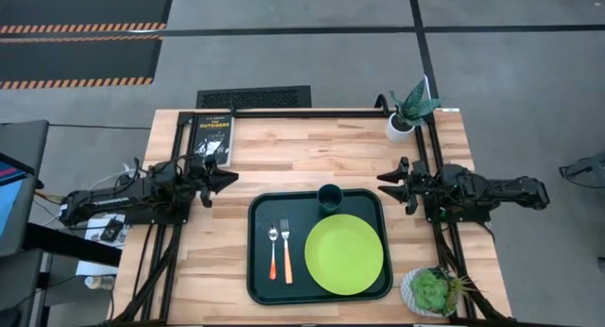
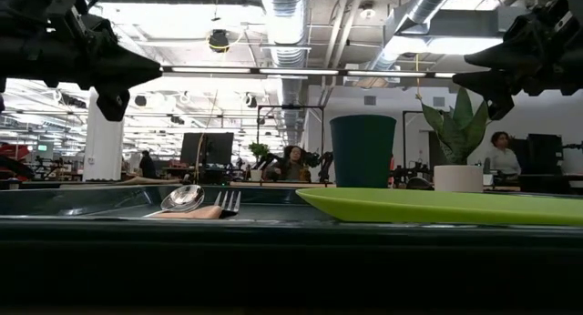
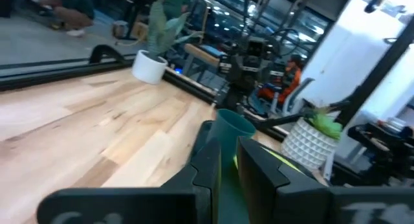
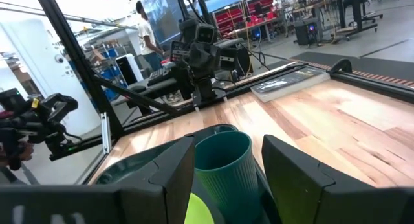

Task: Pick and place plate/cup/fork/spoon on tray
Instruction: Return to Home Position

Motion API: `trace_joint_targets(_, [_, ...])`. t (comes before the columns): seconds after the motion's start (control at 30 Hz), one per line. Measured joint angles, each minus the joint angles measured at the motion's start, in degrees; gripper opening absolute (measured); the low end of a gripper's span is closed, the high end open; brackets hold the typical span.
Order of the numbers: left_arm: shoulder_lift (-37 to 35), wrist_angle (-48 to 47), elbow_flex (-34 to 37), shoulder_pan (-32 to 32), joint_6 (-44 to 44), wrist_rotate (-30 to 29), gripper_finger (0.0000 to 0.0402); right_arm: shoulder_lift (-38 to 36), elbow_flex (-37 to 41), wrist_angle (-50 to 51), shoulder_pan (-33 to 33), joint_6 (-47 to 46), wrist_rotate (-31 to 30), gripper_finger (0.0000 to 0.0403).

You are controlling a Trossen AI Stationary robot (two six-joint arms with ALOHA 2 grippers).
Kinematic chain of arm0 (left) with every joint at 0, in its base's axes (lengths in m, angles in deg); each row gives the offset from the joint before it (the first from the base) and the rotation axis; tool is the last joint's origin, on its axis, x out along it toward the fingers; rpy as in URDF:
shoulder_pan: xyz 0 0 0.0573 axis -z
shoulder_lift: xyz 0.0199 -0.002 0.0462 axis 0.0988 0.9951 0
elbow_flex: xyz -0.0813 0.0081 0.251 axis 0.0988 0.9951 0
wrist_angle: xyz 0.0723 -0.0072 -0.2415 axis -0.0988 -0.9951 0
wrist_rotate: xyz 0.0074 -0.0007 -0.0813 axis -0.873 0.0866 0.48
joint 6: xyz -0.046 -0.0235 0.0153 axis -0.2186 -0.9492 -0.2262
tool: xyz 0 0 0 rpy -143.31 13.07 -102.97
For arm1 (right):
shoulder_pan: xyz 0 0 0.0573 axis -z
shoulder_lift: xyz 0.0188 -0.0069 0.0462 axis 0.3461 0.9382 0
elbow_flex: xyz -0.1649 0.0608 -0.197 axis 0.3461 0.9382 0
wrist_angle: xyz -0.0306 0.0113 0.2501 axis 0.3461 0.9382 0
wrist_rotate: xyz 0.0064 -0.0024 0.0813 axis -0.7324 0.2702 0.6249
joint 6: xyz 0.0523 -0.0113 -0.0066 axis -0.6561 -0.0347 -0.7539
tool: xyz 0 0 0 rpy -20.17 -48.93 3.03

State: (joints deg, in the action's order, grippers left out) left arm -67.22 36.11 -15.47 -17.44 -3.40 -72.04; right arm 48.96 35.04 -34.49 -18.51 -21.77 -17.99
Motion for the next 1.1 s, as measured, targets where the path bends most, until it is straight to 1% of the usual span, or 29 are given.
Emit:
trace_joint_targets(0.17, [0.04,-2.38,0.02,0.00,-1.86,-0.51,0.0037,0.00,0.00,0.01,0.00,-0.04,-0.02,0.0205])
trace_joint_targets(0.27, [0.11,-2.29,0.04,0.00,-2.85,-0.82,0.0037,0.00,0.02,0.01,0.00,-0.02,-0.02,0.0205])
trace_joint_targets(1.1, [0.11,-2.26,0.04,0.00,-3.03,-0.88,0.0037,0.00,0.07,-0.01,0.00,0.04,-0.02,0.0205])
